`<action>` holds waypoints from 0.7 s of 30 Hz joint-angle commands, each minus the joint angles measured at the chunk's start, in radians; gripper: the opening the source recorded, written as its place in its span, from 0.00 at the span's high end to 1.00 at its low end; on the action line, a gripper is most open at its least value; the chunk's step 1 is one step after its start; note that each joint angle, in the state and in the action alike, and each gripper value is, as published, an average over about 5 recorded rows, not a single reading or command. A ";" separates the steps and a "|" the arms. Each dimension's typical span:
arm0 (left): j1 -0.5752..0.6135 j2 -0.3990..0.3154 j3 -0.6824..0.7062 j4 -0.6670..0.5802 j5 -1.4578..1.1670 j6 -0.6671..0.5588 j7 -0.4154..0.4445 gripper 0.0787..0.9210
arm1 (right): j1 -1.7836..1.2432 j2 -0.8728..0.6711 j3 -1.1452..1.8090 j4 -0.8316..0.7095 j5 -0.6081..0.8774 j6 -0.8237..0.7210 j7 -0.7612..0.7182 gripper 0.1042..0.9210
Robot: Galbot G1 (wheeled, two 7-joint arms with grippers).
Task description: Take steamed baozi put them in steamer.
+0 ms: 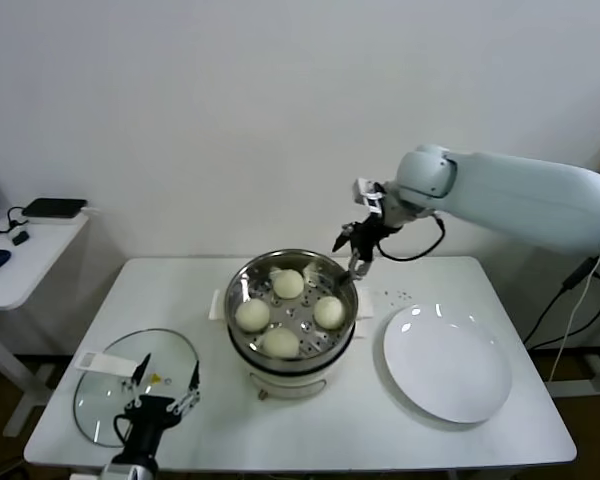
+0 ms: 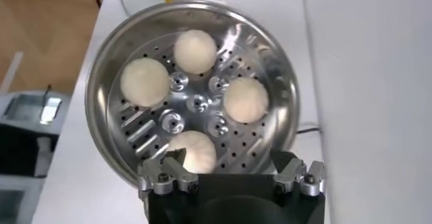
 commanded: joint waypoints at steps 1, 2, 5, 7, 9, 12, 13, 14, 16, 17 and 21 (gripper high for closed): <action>0.000 -0.009 0.032 0.000 0.016 0.004 -0.002 0.12 | -0.429 -0.400 0.646 0.171 -0.261 0.078 0.143 0.12; 0.004 -0.011 0.042 -0.001 0.016 0.003 -0.006 0.12 | -0.500 -0.424 0.720 0.183 -0.279 0.088 0.179 0.12; 0.016 -0.014 0.069 -0.005 0.021 0.001 -0.013 0.12 | -0.689 -0.479 0.902 0.218 -0.288 0.121 0.281 0.12; 0.019 -0.010 0.081 -0.003 0.026 0.002 -0.015 0.12 | -0.857 -0.492 1.083 0.241 -0.297 0.137 0.322 0.12; 0.022 -0.005 0.090 -0.004 0.028 0.001 -0.020 0.12 | -1.063 -0.482 1.305 0.269 -0.303 0.147 0.363 0.12; 0.033 -0.003 0.101 -0.010 0.031 -0.001 -0.021 0.12 | -1.355 -0.430 1.606 0.306 -0.318 0.178 0.422 0.12; 0.038 -0.003 0.104 -0.010 0.032 -0.002 -0.021 0.12 | -1.431 -0.405 1.684 0.317 -0.327 0.191 0.440 0.12; 0.042 -0.003 0.108 -0.011 0.034 -0.004 -0.022 0.12 | -1.493 -0.380 1.745 0.327 -0.336 0.204 0.457 0.12; 0.049 -0.004 0.114 -0.007 0.035 -0.006 -0.027 0.12 | -1.603 -0.322 1.858 0.355 -0.349 0.223 0.490 0.12; 0.052 -0.006 0.116 -0.004 0.036 -0.007 -0.030 0.12 | -1.657 -0.290 1.912 0.373 -0.352 0.230 0.505 0.12; 0.061 -0.014 0.113 0.000 0.036 -0.011 -0.035 0.12 | -1.830 -0.154 2.062 0.440 -0.378 0.282 0.558 0.12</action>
